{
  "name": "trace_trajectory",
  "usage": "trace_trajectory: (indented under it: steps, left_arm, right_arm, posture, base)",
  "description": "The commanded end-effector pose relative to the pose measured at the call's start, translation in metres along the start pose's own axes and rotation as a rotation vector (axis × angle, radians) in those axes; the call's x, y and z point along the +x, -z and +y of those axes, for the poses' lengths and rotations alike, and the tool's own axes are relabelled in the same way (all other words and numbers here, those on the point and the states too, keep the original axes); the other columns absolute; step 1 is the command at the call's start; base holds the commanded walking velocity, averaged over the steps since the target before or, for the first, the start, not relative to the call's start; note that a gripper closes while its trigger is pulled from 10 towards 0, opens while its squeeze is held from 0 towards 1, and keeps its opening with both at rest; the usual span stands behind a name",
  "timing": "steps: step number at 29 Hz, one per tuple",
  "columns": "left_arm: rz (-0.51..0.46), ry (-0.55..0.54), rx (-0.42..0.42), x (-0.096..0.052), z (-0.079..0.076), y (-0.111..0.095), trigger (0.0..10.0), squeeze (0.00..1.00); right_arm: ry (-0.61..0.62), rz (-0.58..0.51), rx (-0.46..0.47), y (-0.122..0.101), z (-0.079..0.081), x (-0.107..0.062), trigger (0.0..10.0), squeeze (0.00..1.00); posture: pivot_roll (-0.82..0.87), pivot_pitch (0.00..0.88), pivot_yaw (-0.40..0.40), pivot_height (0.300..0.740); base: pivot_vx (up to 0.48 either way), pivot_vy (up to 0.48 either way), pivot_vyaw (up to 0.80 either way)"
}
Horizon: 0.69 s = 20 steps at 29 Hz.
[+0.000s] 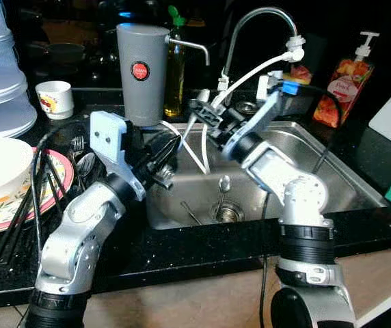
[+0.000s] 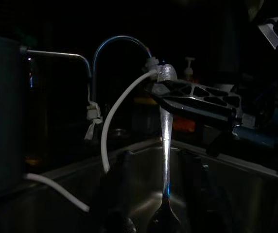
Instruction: Kitchen organization
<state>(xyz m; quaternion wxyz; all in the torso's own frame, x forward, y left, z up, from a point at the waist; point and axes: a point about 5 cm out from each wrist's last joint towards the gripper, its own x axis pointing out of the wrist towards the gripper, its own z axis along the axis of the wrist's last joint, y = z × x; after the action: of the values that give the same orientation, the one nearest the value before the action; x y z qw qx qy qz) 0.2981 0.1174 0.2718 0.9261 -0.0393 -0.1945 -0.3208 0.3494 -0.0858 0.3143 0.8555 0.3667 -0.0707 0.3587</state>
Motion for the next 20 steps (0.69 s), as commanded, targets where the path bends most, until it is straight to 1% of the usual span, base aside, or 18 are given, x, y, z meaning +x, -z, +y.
trace_trajectory:
  steps: [1,6,8,9,10,11,12,13,14,16,17,18,20]
  left_arm:
    - [-0.009,0.015,-0.016,0.002,0.0,-0.002,10.0,1.0]
    - [-0.009,0.002,0.002,0.002,0.001,-0.003,10.0,1.0]
    - [-0.012,-0.021,0.012,0.001,0.004,-0.004,10.0,1.0]
    - [-0.012,-0.021,0.012,0.001,0.004,-0.004,10.0,1.0]
    - [-0.024,-0.056,0.02,0.0,0.01,-0.007,10.0,0.0]
    - [-0.03,-0.074,0.027,0.0,0.012,-0.008,10.0,0.0]
    - [-0.03,-0.074,0.027,0.0,0.012,-0.008,10.0,0.0]
    - [-0.038,-0.11,0.044,-0.001,0.017,-0.01,10.0,0.0]
    - [-0.038,-0.11,0.044,-0.001,0.017,-0.01,10.0,0.0]
    - [-0.056,-0.177,0.076,-0.003,0.027,-0.014,10.0,0.0]
    - [-0.059,-0.203,0.084,-0.003,0.031,-0.015,10.0,0.0]
    - [-0.058,-0.205,0.085,-0.003,0.032,-0.015,10.0,0.0]
    - [-0.01,-0.194,0.116,-0.003,0.031,-0.01,10.0,0.0]
  right_arm:
    - [0.014,-0.021,0.006,-0.003,-0.002,-0.001,0.0,0.0]
    - [0.018,-0.025,0.0,-0.005,-0.004,-0.001,0.0,0.0]
    - [0.027,-0.022,-0.038,-0.008,-0.006,-0.002,0.0,0.0]
    - [0.027,-0.022,-0.038,-0.008,-0.006,-0.002,0.0,0.0]
    - [0.055,-0.015,-0.133,-0.013,-0.011,-0.003,0.0,0.0]
    - [0.075,-0.014,-0.177,-0.016,-0.014,-0.004,0.0,0.0]
    - [0.075,-0.014,-0.177,-0.016,-0.014,-0.004,0.0,0.0]
    - [0.137,-0.026,-0.262,-0.023,-0.022,-0.005,0.0,0.0]
    - [0.137,-0.026,-0.262,-0.023,-0.022,-0.005,0.0,0.0]
    - [0.251,-0.071,-0.419,-0.037,-0.035,-0.007,0.0,0.0]
    - [0.311,-0.11,-0.504,-0.045,-0.042,-0.01,0.0,0.0]
    - [0.321,-0.118,-0.52,-0.047,-0.043,-0.01,0.0,0.0]
    - [0.342,-0.097,-0.628,-0.047,-0.047,-0.011,0.0,0.0]
  posture:
    - [-0.03,0.05,-0.048,0.74]
    - [-0.03,0.049,-0.05,0.74]
    - [-0.03,0.047,-0.05,0.74]
    - [-0.03,0.047,-0.05,0.74]
    - [-0.03,0.047,-0.052,0.74]
    - [-0.03,0.047,-0.052,0.74]
    - [-0.03,0.047,-0.052,0.74]
    - [-0.03,0.046,-0.053,0.74]
    - [-0.03,0.046,-0.053,0.74]
    - [-0.03,0.045,-0.053,0.74]
    - [-0.03,0.045,-0.054,0.74]
    - [-0.03,0.045,-0.054,0.74]
    - [-0.03,0.045,-0.054,0.74]
  base:
    - [0.0,0.0,0.0]
    - [0.0,0.0,0.0]
    - [0.0,0.0,0.0]
    - [0.0,0.0,0.0]
    - [0.0,0.0,0.0]
    - [0.0,0.0,0.0]
    - [0.0,0.0,0.0]
    - [0.0,0.0,0.0]
    - [0.0,0.0,0.0]
    - [0.0,0.0,0.0]
    - [0.0,0.0,0.0]
    - [0.0,0.0,0.0]
    - [0.0,0.0,0.0]
